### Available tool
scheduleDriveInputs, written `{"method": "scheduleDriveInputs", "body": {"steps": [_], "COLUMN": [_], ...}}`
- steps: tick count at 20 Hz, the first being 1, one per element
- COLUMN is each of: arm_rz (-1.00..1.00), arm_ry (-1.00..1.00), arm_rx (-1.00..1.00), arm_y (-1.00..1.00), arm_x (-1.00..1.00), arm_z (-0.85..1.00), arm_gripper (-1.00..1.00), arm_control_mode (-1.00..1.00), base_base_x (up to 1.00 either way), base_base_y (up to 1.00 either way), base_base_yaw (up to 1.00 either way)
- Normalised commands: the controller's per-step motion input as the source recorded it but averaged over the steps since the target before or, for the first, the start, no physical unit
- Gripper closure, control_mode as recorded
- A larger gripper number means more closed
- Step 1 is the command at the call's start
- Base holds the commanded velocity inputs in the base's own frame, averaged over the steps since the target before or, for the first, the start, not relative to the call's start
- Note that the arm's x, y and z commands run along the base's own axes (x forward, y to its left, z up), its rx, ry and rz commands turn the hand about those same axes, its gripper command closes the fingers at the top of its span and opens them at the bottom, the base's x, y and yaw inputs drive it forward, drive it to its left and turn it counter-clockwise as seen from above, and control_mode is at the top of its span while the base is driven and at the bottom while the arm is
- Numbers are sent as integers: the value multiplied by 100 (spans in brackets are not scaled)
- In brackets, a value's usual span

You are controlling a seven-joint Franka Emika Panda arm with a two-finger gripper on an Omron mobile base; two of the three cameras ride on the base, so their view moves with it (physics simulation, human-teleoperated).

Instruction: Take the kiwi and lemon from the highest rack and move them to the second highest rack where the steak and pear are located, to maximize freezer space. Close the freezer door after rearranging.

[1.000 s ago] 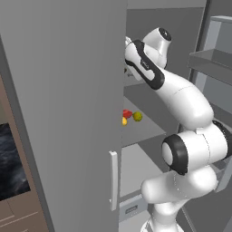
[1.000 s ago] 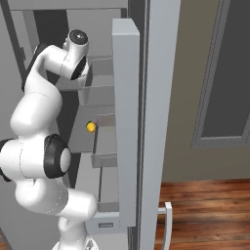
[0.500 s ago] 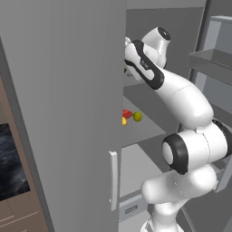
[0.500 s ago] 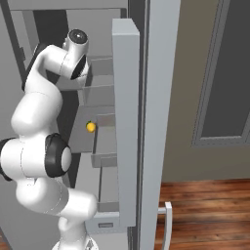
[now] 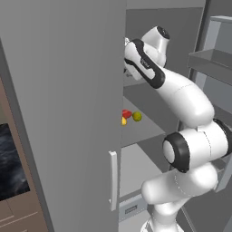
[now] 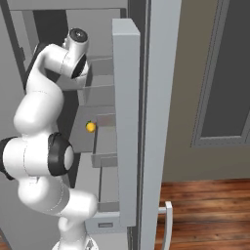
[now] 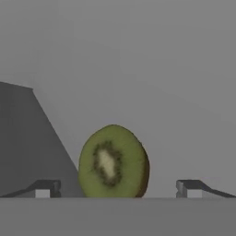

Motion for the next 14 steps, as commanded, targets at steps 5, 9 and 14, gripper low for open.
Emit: {"method": "scheduleDriveInputs", "body": {"steps": [5,9,14], "arm_rz": [30,13,0], "arm_ry": [13,15,5], "arm_rx": [7,0,0], "arm_y": [-3,1,8], "arm_x": [27,28,14], "arm_z": [-11,-21,-30], "arm_gripper": [-100,-100,-100], "arm_control_mode": [-100,-100,-100], "base_base_x": [0,0,0], "base_base_y": [0,0,0], "base_base_yaw": [0,0,0]}}
